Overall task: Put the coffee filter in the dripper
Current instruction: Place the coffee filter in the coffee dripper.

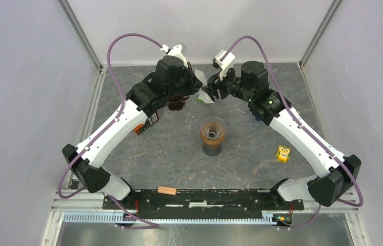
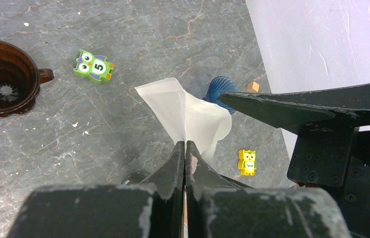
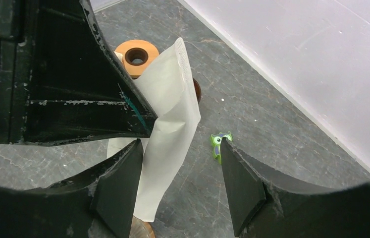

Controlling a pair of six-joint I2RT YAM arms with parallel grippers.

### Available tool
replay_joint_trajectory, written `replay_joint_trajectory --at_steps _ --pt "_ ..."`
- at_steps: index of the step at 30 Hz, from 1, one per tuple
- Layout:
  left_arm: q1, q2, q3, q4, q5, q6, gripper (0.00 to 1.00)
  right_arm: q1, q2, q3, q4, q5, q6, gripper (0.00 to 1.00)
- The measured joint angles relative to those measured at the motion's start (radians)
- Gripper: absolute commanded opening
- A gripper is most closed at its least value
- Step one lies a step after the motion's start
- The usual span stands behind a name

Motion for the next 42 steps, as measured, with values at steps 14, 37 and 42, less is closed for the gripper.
replay_joint_trajectory --at_steps 14,37,42 --pt "-0.011 0.0 -0.026 0.037 0.009 0.002 0.02 0.0 -0.029 -0.013 -0.007 0.095 -0.013 0.6" --pt "-0.066 0.005 -0.036 0.086 -0.045 0.184 0.02 0.006 -0.029 -0.048 -0.014 0.167 0.015 0.0" --pt "-0.084 0.04 -0.03 0.09 -0.092 0.203 0.16 0.031 -0.028 -0.048 -0.014 0.253 0.034 0.0"
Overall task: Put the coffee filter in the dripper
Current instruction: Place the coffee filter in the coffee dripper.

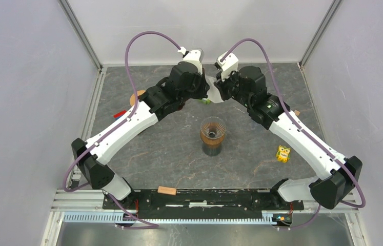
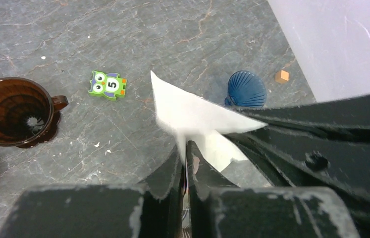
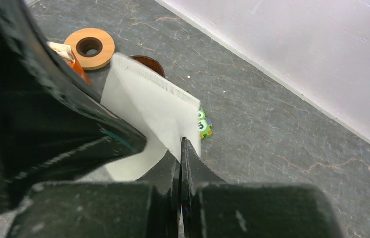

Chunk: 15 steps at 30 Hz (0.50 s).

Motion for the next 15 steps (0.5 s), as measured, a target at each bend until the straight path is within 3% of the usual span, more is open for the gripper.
replay_joint_trajectory --at_steps 15 --pt "-0.011 0.078 0.036 0.023 -0.035 0.005 0.5 0.016 0.003 0.0 0.0 0.105 0.061 0.0"
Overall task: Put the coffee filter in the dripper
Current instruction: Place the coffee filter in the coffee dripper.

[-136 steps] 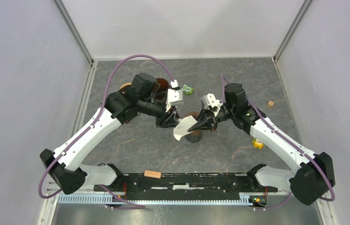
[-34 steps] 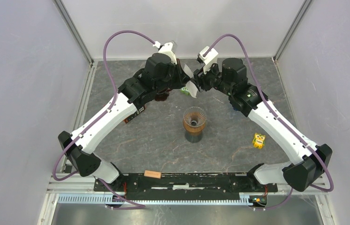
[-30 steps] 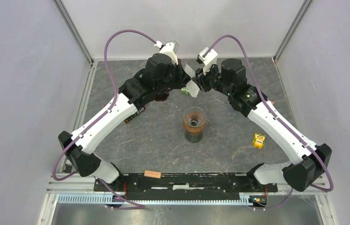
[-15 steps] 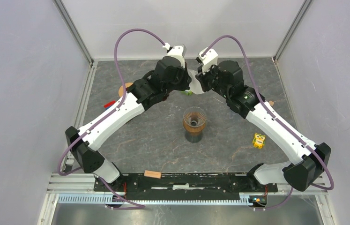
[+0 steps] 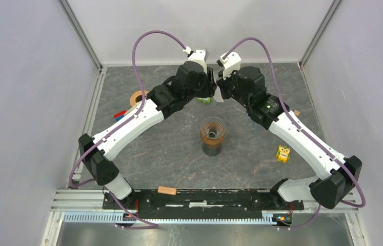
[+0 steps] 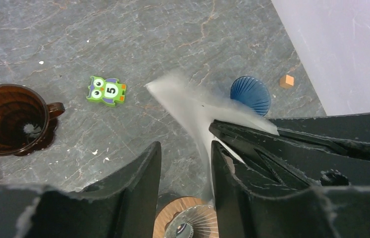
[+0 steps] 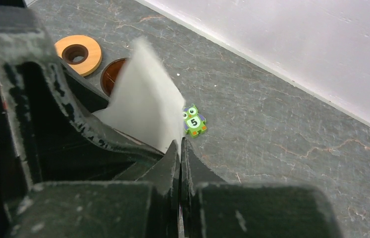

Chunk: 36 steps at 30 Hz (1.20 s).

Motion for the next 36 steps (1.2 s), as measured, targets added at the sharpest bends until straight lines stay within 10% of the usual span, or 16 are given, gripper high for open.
replay_joint_trajectory --at_steps 36 --pt "-0.039 0.029 -0.043 0.063 -0.057 0.006 0.49 -0.048 -0.018 -0.055 0.014 -0.023 0.222 0.0"
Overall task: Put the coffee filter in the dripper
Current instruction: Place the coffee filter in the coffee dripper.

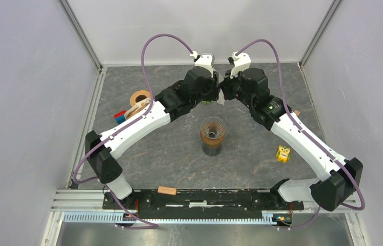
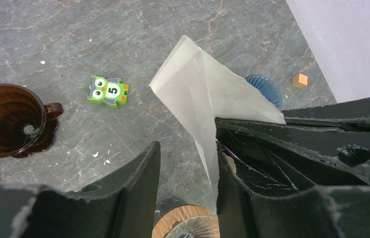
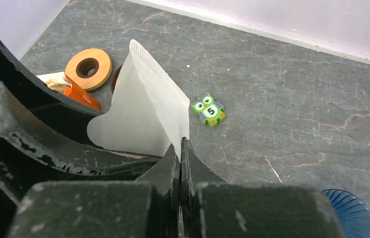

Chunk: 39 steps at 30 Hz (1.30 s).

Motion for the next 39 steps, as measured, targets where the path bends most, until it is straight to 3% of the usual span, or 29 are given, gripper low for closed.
replay_joint_trajectory --at_steps 4,12,32,39 --pt "-0.001 0.019 0.031 -0.014 -0.03 0.016 0.36 -0.004 -0.01 -0.015 0.01 0.002 0.013 0.0" --pt "-0.001 0.039 0.065 -0.018 -0.06 0.037 0.03 -0.004 -0.013 -0.029 0.01 -0.005 0.021 0.0" --pt "-0.005 0.034 0.051 -0.008 -0.133 0.124 0.03 -0.004 -0.035 -0.046 0.017 0.1 -0.042 0.0" --pt "-0.006 -0.002 -0.002 0.02 -0.132 0.157 0.03 -0.004 -0.056 -0.064 0.022 0.107 -0.07 0.14"
